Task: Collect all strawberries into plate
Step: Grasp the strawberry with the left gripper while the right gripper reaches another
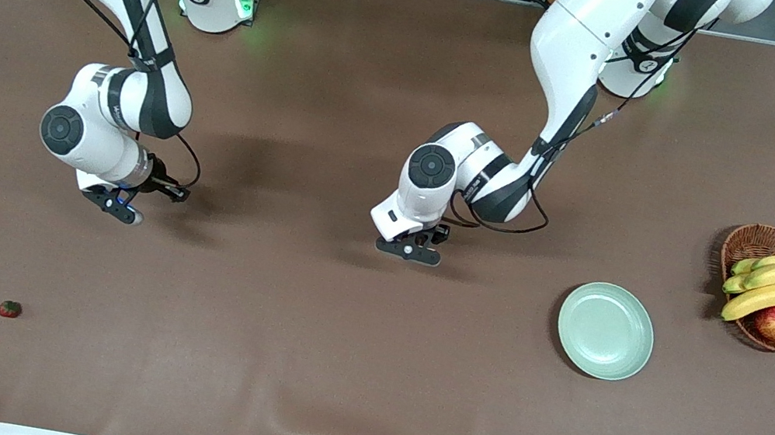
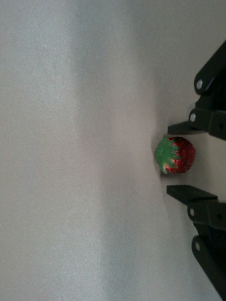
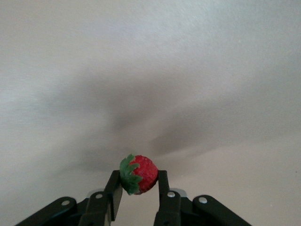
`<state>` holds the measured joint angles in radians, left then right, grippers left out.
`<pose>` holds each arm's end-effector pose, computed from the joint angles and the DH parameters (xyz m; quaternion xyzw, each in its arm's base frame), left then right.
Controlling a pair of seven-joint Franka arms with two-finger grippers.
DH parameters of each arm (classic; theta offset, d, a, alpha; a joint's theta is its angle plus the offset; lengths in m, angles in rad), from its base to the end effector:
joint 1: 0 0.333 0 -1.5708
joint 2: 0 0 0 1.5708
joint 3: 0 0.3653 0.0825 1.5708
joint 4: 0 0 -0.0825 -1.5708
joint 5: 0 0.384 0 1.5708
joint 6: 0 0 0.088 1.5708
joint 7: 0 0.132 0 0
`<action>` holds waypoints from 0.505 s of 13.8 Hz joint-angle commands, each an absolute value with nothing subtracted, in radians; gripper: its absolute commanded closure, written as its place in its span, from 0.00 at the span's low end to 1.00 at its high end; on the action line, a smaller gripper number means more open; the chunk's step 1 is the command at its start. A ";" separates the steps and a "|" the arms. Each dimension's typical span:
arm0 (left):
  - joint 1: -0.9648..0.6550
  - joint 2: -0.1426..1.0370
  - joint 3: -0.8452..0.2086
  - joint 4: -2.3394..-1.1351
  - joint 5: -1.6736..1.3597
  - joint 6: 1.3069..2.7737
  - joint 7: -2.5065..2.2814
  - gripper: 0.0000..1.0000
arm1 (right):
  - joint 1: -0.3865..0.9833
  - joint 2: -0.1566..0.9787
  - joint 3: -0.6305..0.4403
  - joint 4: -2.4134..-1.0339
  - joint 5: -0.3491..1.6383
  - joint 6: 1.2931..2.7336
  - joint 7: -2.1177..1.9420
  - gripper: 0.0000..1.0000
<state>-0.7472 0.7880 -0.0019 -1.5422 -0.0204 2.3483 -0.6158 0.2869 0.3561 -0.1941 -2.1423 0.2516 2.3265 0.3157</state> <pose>0.5437 -0.5062 0.1972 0.9982 -0.0592 0.0020 0.0119 0.5631 0.0623 0.2475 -0.9753 0.1998 0.0878 0.0330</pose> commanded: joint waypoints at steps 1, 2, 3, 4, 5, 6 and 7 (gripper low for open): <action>-0.775 0.795 0.005 -1.536 0.000 2.359 -0.657 0.52 | 0.285 0.336 -0.193 -2.063 0.331 2.215 0.299 0.84; -0.775 0.795 0.005 -1.536 0.002 2.359 -0.657 0.52 | 0.285 0.336 -0.193 -2.045 0.366 2.198 0.299 0.84; -0.775 0.796 0.005 -1.536 0.003 2.361 -0.657 0.52 | 0.288 0.339 -0.193 -2.036 0.400 2.195 0.299 0.84; -0.775 0.799 0.005 -1.536 0.006 2.361 -0.655 0.51 | 0.291 0.345 -0.192 -2.028 0.443 2.197 0.299 0.84; -0.775 0.802 0.005 -1.536 0.008 2.361 -0.649 0.51 | 0.301 0.348 -0.190 -2.019 0.496 2.198 0.298 0.87; -0.775 0.802 0.008 -1.537 0.008 2.361 -0.640 0.51 | 0.307 0.350 -0.189 -2.013 0.544 2.200 0.298 0.88; -0.769 0.804 0.006 -1.536 0.009 2.361 -0.635 0.52 | 0.313 0.351 -0.189 -2.013 0.575 2.201 0.298 0.88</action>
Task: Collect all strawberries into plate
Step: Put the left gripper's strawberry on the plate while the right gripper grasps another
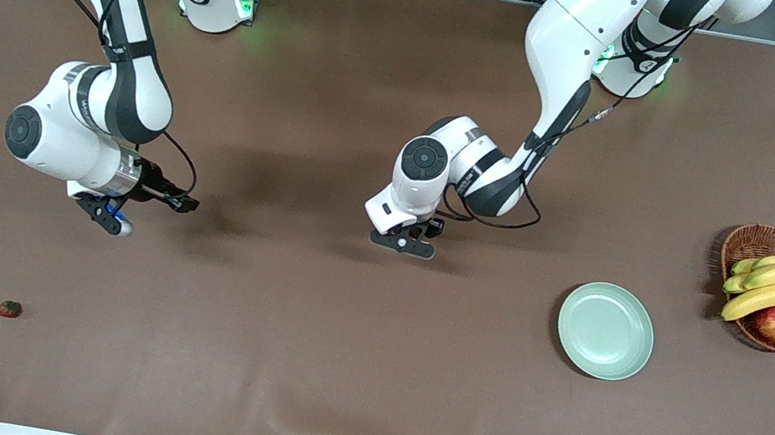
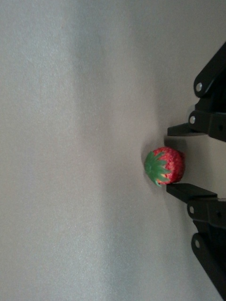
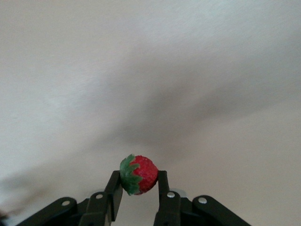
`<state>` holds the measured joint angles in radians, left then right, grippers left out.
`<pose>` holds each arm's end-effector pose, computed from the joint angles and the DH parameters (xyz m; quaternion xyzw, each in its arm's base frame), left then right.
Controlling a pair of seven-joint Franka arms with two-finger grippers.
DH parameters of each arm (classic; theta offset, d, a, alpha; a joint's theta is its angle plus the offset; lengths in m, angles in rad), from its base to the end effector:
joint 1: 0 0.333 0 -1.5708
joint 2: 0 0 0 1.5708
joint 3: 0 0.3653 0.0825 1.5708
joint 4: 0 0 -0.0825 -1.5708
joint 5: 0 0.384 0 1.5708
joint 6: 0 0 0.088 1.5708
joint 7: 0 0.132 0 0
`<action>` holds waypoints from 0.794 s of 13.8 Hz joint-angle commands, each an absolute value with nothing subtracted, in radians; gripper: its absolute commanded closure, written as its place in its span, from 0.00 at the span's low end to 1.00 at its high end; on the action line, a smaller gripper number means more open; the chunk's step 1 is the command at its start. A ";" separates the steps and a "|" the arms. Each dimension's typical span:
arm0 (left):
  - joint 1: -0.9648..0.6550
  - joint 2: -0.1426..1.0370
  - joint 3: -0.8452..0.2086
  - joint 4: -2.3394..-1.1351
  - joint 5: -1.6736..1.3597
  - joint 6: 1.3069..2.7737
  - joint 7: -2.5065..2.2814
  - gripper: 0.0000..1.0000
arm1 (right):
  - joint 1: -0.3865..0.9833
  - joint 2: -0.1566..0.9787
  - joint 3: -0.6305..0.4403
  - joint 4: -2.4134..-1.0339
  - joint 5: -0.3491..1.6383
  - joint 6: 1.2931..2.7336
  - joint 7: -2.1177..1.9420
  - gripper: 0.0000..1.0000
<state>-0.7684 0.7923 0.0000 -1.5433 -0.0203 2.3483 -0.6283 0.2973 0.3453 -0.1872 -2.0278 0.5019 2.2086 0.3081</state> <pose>0.5330 -0.5161 0.1936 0.9980 -0.0629 0.0002 0.0097 0.5905 0.0952 0.2918 -0.9513 0.2556 0.1034 0.1378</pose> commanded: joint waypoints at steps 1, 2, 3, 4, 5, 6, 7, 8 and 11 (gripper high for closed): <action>-0.769 0.807 0.008 -1.534 0.009 2.361 -0.634 0.55 | 0.314 0.354 -0.189 -2.013 0.593 2.203 0.299 0.90; -0.769 0.807 0.008 -1.532 0.008 2.361 -0.634 0.60 | 0.316 0.362 -0.187 -2.013 0.603 2.204 0.299 0.90; -0.767 0.807 0.008 -1.529 0.008 2.361 -0.634 0.68 | 0.322 0.364 -0.186 -2.013 0.618 2.206 0.299 0.90; -0.767 0.805 0.008 -1.529 0.008 2.361 -0.634 0.73 | 0.331 0.364 -0.186 -2.013 0.639 2.206 0.299 0.91; -0.767 0.805 0.008 -1.531 0.008 2.361 -0.634 0.79 | 0.333 0.364 -0.186 -2.008 0.655 2.206 0.299 0.90; -0.765 0.805 0.008 -1.531 0.008 2.361 -0.637 0.90 | 0.333 0.364 -0.187 -2.003 0.669 2.206 0.299 0.90; -0.765 0.802 0.008 -1.531 0.006 2.361 -0.640 1.00 | 0.340 0.364 -0.186 -2.002 0.679 2.206 0.301 0.90; -0.765 0.795 0.009 -1.531 0.008 2.359 -0.641 1.00 | 0.359 0.364 -0.186 -2.002 0.693 2.207 0.304 0.90; -0.746 0.735 0.031 -1.540 0.023 2.321 -0.631 1.00 | 0.405 0.364 -0.187 -1.994 0.784 2.224 0.304 0.91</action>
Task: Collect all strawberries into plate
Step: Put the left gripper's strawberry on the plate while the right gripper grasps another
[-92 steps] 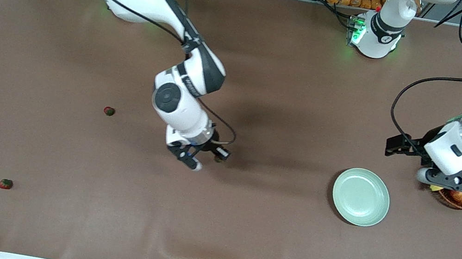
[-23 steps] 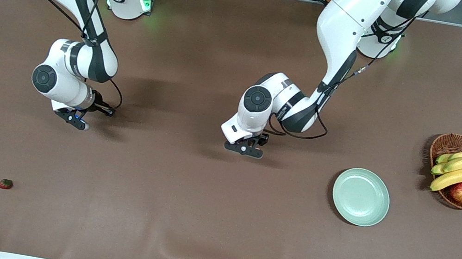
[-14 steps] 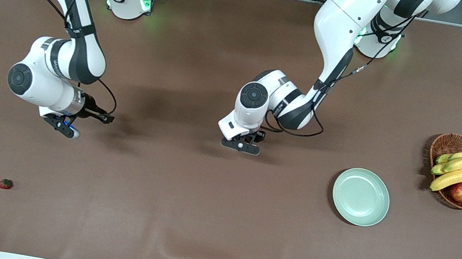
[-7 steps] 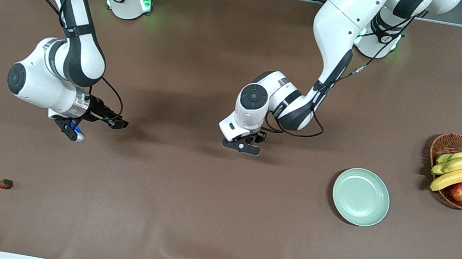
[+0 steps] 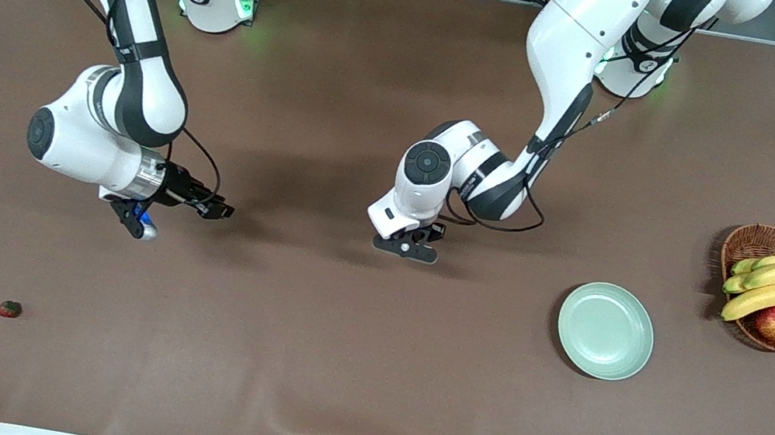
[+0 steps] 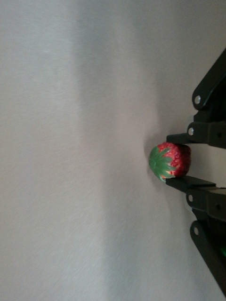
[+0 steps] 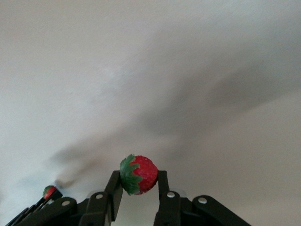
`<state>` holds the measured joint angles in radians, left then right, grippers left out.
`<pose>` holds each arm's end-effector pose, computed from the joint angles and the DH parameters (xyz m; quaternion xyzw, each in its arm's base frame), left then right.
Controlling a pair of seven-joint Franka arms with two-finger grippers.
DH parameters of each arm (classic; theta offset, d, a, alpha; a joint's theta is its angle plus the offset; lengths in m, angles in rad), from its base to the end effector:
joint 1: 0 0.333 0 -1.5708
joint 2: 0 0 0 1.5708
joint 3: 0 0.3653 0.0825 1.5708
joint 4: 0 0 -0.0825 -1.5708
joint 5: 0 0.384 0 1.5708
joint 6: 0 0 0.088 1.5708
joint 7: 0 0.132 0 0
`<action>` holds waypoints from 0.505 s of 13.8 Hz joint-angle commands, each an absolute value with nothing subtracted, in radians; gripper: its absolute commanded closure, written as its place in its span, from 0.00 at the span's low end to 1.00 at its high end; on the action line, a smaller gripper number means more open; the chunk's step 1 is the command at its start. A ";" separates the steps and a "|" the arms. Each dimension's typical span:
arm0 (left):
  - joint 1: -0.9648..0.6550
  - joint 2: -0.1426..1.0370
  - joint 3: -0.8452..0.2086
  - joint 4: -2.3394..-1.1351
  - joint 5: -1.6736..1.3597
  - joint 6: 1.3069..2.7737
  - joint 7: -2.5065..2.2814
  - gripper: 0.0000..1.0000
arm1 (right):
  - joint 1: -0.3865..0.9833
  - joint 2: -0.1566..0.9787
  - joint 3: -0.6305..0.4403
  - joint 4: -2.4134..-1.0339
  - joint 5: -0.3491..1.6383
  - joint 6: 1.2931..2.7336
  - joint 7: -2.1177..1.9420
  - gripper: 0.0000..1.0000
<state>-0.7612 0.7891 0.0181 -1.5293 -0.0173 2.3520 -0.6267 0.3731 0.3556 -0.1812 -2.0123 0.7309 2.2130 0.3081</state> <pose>0.5485 -0.5078 0.2023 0.9983 -0.0550 0.0132 0.0106 0.5892 0.1551 0.2963 -0.9256 0.2859 0.1210 0.2165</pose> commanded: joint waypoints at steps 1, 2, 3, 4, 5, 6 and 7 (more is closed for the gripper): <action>-0.726 0.710 0.031 -1.539 0.043 2.294 -0.609 1.00 | 0.426 0.364 -0.187 -1.994 0.793 2.250 0.311 0.91; -0.695 0.683 0.031 -1.540 0.055 2.272 -0.556 1.00 | 0.446 0.365 -0.187 -1.994 0.799 2.273 0.314 0.91; -0.660 0.657 0.029 -1.545 0.055 2.252 -0.490 1.00 | 0.462 0.365 -0.187 -1.994 0.802 2.289 0.316 0.91; -0.611 0.629 0.026 -1.554 0.055 2.231 -0.430 1.00 | 0.469 0.368 -0.187 -1.994 0.802 2.298 0.316 0.91; -0.559 0.606 0.022 -1.568 0.055 2.227 -0.369 1.00 | 0.482 0.377 -0.187 -1.990 0.802 2.310 0.316 0.91; -0.517 0.580 0.021 -1.589 0.055 2.226 -0.309 1.00 | 0.507 0.388 -0.187 -1.976 0.802 2.333 0.316 0.91; -0.477 0.556 0.020 -1.615 0.055 2.226 -0.252 1.00 | 0.544 0.397 -0.187 -1.958 0.802 2.357 0.316 0.91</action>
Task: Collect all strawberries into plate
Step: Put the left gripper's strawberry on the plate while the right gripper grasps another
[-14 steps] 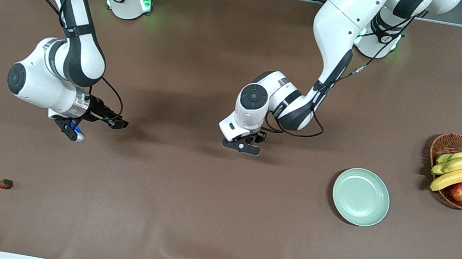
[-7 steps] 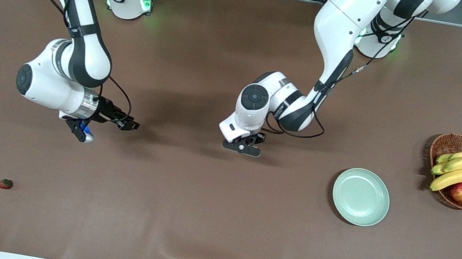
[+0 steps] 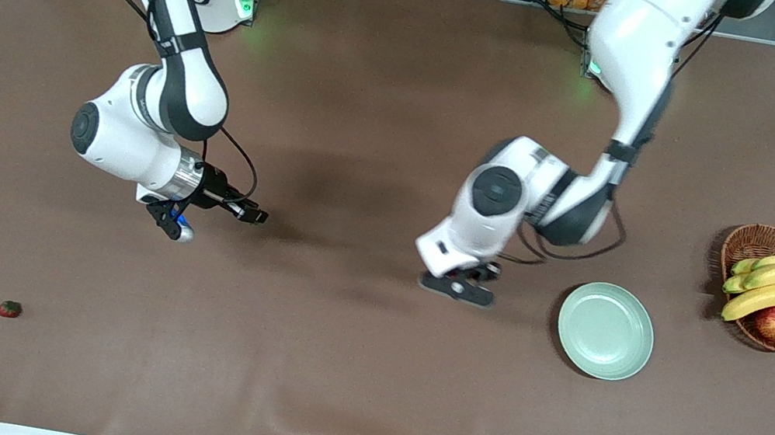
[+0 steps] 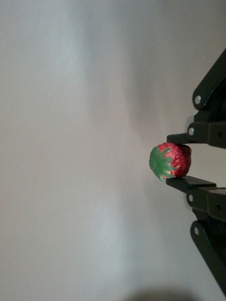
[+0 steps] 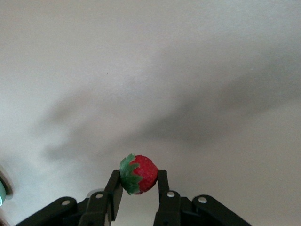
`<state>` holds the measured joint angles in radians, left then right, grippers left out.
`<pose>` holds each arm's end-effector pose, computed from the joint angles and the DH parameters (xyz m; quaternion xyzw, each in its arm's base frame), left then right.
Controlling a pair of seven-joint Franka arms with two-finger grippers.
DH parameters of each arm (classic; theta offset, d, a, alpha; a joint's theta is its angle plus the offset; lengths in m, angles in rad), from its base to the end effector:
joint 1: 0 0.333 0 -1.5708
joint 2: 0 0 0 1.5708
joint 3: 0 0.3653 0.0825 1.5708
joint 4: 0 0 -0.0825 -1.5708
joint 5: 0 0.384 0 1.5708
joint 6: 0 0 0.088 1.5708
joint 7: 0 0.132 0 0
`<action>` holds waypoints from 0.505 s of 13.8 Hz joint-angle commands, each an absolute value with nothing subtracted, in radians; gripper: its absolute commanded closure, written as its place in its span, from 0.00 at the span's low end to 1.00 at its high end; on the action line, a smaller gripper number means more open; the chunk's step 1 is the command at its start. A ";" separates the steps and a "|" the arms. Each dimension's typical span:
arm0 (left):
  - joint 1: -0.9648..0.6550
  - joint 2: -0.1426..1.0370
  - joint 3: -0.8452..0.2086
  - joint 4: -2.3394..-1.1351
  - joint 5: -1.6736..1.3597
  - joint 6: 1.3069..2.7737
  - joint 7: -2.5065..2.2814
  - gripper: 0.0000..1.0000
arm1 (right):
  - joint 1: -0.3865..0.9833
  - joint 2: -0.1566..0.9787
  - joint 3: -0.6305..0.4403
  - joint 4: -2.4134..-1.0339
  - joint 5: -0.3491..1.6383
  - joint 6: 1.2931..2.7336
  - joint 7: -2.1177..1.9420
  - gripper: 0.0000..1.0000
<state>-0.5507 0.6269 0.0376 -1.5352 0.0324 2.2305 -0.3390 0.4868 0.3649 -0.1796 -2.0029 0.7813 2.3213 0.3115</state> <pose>0.6455 -0.3673 0.3095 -0.9941 0.1002 -0.0412 0.0077 0.5854 0.2182 0.3010 -0.9337 0.2624 0.0855 0.2282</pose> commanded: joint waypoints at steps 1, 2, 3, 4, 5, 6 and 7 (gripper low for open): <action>-0.435 0.536 0.020 -1.652 0.055 2.226 -0.209 1.00 | 0.576 0.414 -0.187 -1.935 0.801 2.387 0.316 0.91; -0.398 0.517 0.020 -1.679 0.055 2.226 -0.172 1.00 | 0.597 0.426 -0.187 -1.912 0.802 2.404 0.318 0.91; -0.359 0.508 0.020 -1.693 0.055 2.226 -0.119 1.00 | 0.619 0.443 -0.187 -1.876 0.802 2.414 0.318 0.91; -0.313 0.503 0.018 -1.704 0.054 2.226 -0.053 1.00 | 0.646 0.468 -0.187 -1.837 0.802 2.422 0.328 0.91; -0.264 0.508 0.017 -1.712 0.045 2.226 -0.008 0.99 | 0.667 0.495 -0.189 -1.800 0.801 2.436 0.368 0.91; -0.230 0.517 0.017 -1.710 0.044 2.227 0.026 0.99 | 0.686 0.523 -0.189 -1.766 0.799 2.465 0.412 0.91; -0.209 0.531 0.017 -1.710 0.043 2.227 0.055 0.99 | 0.707 0.555 -0.189 -1.734 0.799 2.485 0.449 0.91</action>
<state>-0.2551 0.5427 0.0324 -1.6782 0.0328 2.2227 0.0059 0.6737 0.4711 -0.1772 -1.8308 0.7828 2.4590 0.3916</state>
